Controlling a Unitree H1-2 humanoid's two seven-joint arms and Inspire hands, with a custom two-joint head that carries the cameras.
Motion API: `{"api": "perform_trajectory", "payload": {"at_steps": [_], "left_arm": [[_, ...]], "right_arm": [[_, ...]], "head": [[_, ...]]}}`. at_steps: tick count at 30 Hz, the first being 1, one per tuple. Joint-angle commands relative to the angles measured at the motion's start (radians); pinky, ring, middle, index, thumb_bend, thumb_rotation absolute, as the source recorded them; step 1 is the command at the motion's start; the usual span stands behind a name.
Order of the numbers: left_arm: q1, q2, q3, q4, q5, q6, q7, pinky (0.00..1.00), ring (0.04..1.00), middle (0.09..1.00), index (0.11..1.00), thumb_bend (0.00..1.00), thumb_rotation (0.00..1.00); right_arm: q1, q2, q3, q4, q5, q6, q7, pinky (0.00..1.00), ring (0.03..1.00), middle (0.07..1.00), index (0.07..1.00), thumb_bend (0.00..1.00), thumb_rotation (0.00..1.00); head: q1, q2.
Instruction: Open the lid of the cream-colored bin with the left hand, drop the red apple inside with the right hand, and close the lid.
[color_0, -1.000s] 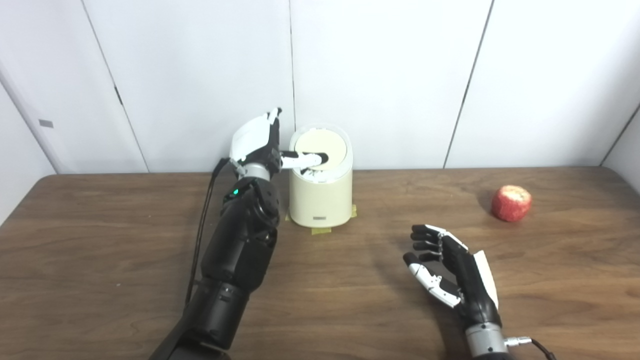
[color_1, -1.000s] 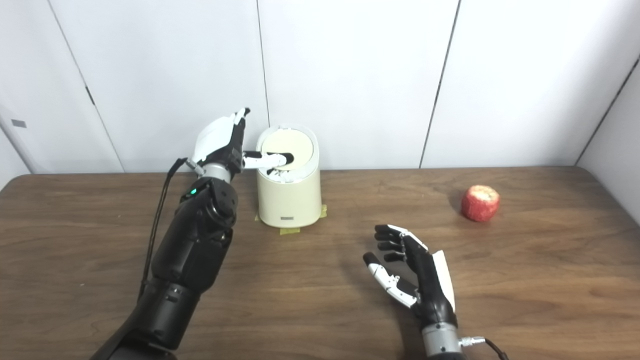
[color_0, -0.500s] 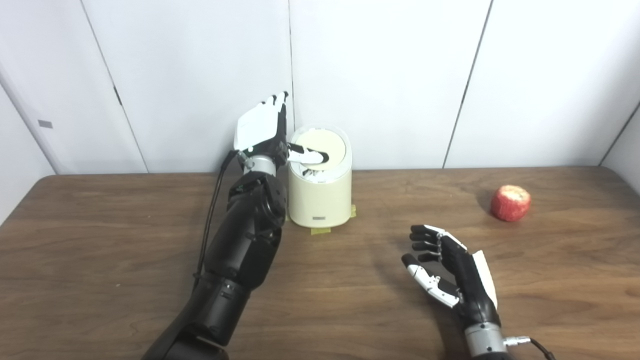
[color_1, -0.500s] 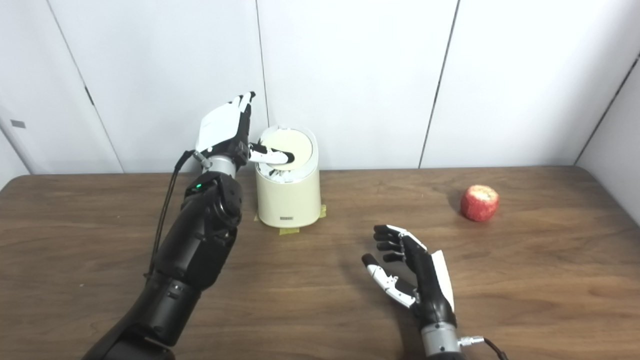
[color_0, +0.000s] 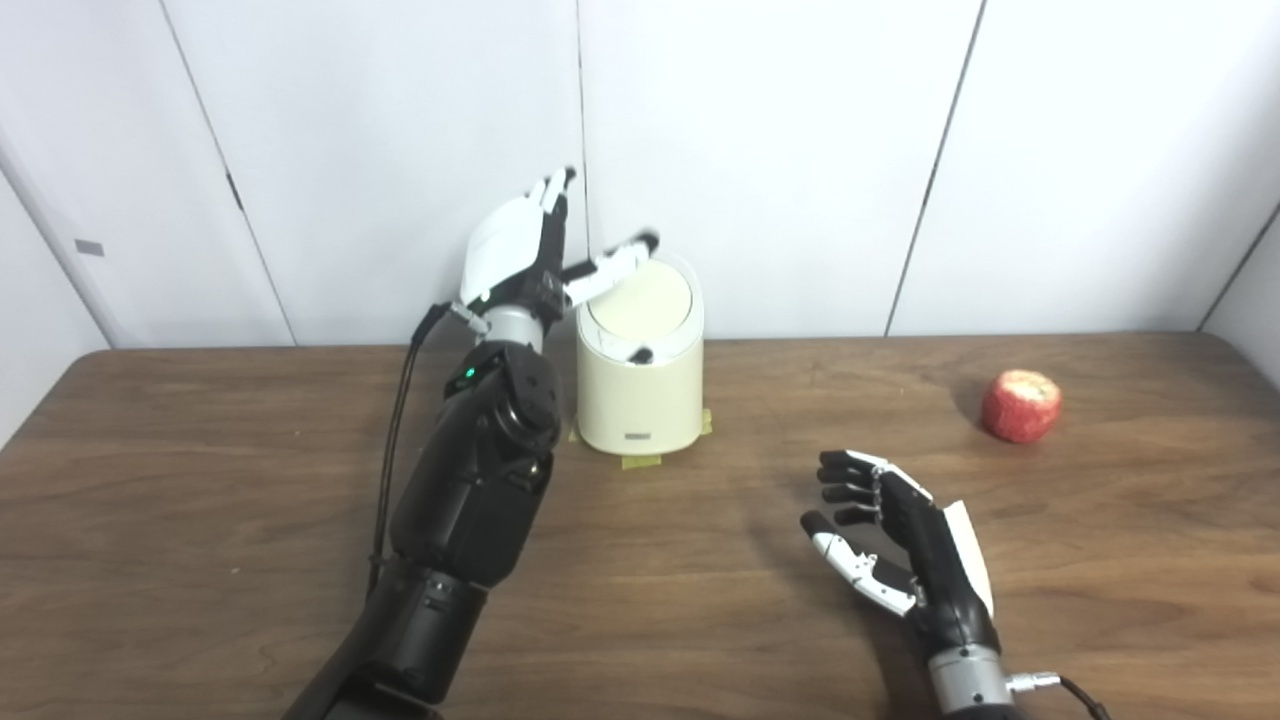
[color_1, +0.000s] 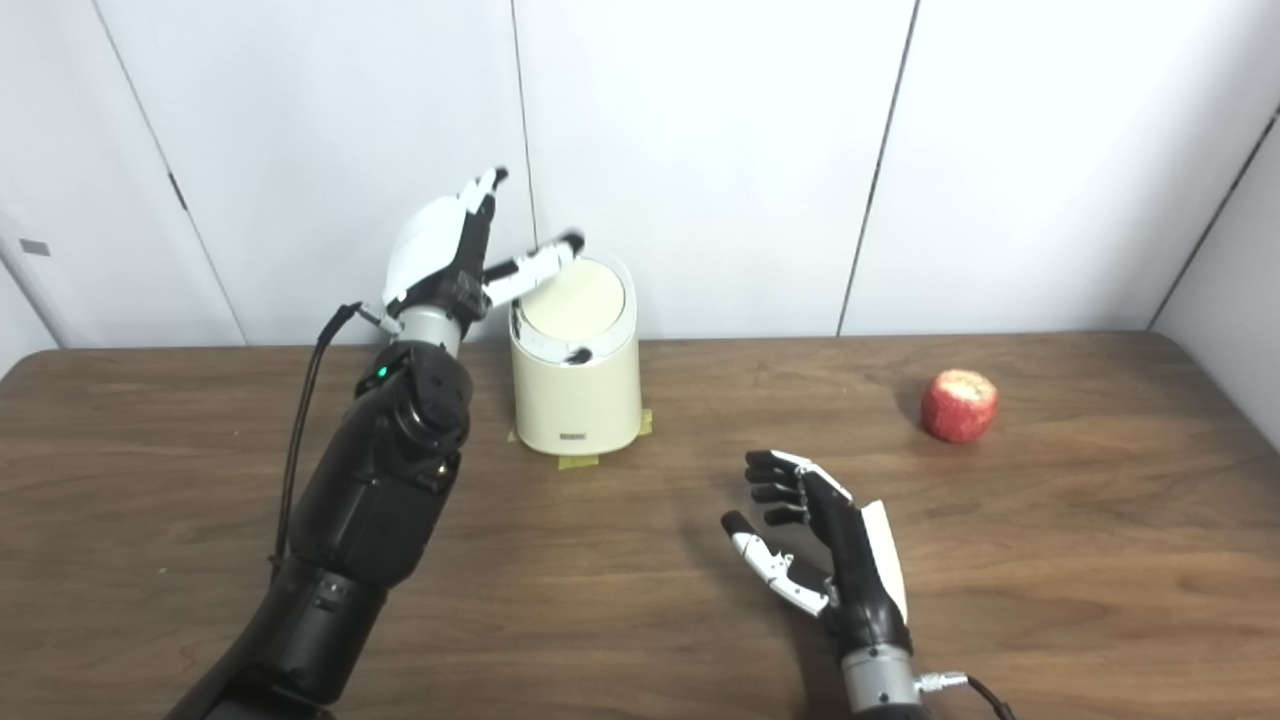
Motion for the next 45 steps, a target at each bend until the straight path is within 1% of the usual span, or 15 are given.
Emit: {"api": "perform_trajectory", "payload": {"at_steps": [1, 4, 8, 11, 13, 15, 17, 18, 20, 23, 25, 28, 31, 34, 45], "left_arm": [[-0.044, -0.003, -0.002, -0.070, -0.012, -0.035, 0.029, 1.00, 1.000, 1.000, 1.000, 0.70, 1.00], [-0.029, -0.016, 0.018, -0.143, -0.069, -0.068, 0.045, 1.00, 1.000, 1.000, 1.000, 0.70, 1.00], [0.013, -0.016, 0.054, -0.207, -0.147, -0.172, 0.096, 1.00, 1.000, 1.000, 1.000, 0.66, 1.00], [0.068, -0.008, 0.103, -0.225, -0.252, -0.287, 0.117, 1.00, 1.000, 1.000, 1.000, 0.60, 1.00], [0.117, -0.001, 0.134, -0.241, -0.315, -0.353, 0.122, 1.00, 0.999, 0.972, 0.961, 0.53, 1.00], [0.167, 0.011, 0.154, -0.260, -0.360, -0.401, 0.115, 0.91, 0.942, 0.924, 0.909, 0.50, 1.00], [0.211, 0.024, 0.167, -0.278, -0.399, -0.436, 0.106, 0.82, 0.879, 0.872, 0.861, 0.37, 1.00], [0.245, 0.032, 0.173, -0.292, -0.419, -0.455, 0.101, 0.80, 0.870, 0.865, 0.855, 0.34, 1.00], [0.292, 0.045, 0.176, -0.314, -0.435, -0.464, 0.096, 0.78, 0.858, 0.859, 0.845, 0.27, 0.87], [0.318, 0.056, 0.170, -0.321, -0.409, -0.427, 0.092, 0.76, 0.852, 0.864, 0.848, 0.30, 0.72], [0.316, 0.059, 0.165, -0.317, -0.401, -0.368, 0.074, 0.79, 0.889, 0.909, 0.888, 0.42, 0.55], [0.288, 0.072, 0.148, -0.296, -0.361, -0.299, 0.058, 0.88, 0.961, 0.980, 0.957, 0.58, 0.48], [0.250, 0.088, 0.117, -0.278, -0.287, -0.229, 0.054, 0.92, 0.996, 0.998, 0.993, 0.68, 0.50], [0.201, 0.094, 0.096, -0.233, -0.250, -0.209, 0.060, 0.92, 1.000, 1.000, 1.000, 0.73, 0.50], [0.043, 0.087, 0.025, -0.069, -0.150, -0.136, 0.067, 1.00, 1.000, 1.000, 1.000, 0.82, 0.54]], "right_arm": [[-0.013, 0.005, 0.002, -0.022, -0.001, -0.018, -0.004, 0.61, 0.681, 0.705, 0.701, 0.24, 0.27], [-0.013, 0.006, 0.004, -0.025, -0.007, -0.011, -0.004, 0.61, 0.681, 0.709, 0.702, 0.24, 0.27], [-0.014, 0.004, 0.003, -0.023, -0.014, -0.011, -0.010, 0.61, 0.685, 0.710, 0.704, 0.24, 0.29], [-0.018, 0.001, -0.004, -0.013, -0.011, -0.026, -0.018, 0.61, 0.684, 0.711, 0.703, 0.24, 0.32], [-0.019, 0.000, -0.009, -0.010, -0.003, -0.035, -0.019, 0.61, 0.688, 0.713, 0.705, 0.25, 0.34], [-0.020, -0.001, -0.012, -0.008, 0.003, -0.041, -0.019, 0.61, 0.686, 0.712, 0.704, 0.25, 0.35], [-0.023, -0.003, -0.013, -0.007, 0.006, -0.040, -0.017, 0.62, 0.689, 0.714, 0.708, 0.25, 0.36], [-0.024, -0.005, -0.013, -0.008, 0.005, -0.038, -0.016, 0.62, 0.690, 0.715, 0.708, 0.24, 0.36], [-0.024, -0.006, -0.012, -0.013, 0.005, -0.026, -0.011, 0.62, 0.694, 0.716, 0.712, 0.24, 0.38], [-0.028, -0.007, -0.013, -0.007, 0.002, -0.027, -0.013, 0.62, 0.695, 0.717, 0.711, 0.24, 0.38], [-0.030, -0.009, -0.011, 0.006, 0.004, -0.044, -0.015, 0.61, 0.692, 0.713, 0.708, 0.24, 0.36], [-0.029, -0.009, -0.008, 0.010, 0.000, -0.048, -0.017, 0.62, 0.692, 0.712, 0.707, 0.24, 0.36], [-0.028, -0.008, -0.006, 0.006, -0.011, -0.039, -0.020, 0.61, 0.690, 0.710, 0.706, 0.24, 0.36], [-0.025, -0.006, -0.003, 0.001, -0.012, -0.034, -0.018, 0.62, 0.691, 0.713, 0.710, 0.24, 0.36], [-0.021, -0.003, 0.002, -0.010, -0.007, -0.024, -0.012, 0.62, 0.693, 0.714, 0.710, 0.24, 0.35]], "head": [[-0.001, 0.001], [-0.006, 0.000], [-0.008, -0.001], [-0.008, -0.004], [-0.007, -0.003], [-0.008, -0.006], [-0.007, -0.005], [-0.004, -0.005], [0.000, -0.005], [-0.001, -0.007], [-0.001, -0.011], [-0.001, -0.012], [0.002, -0.012], [-0.002, -0.012], [-0.005, -0.007]]}}
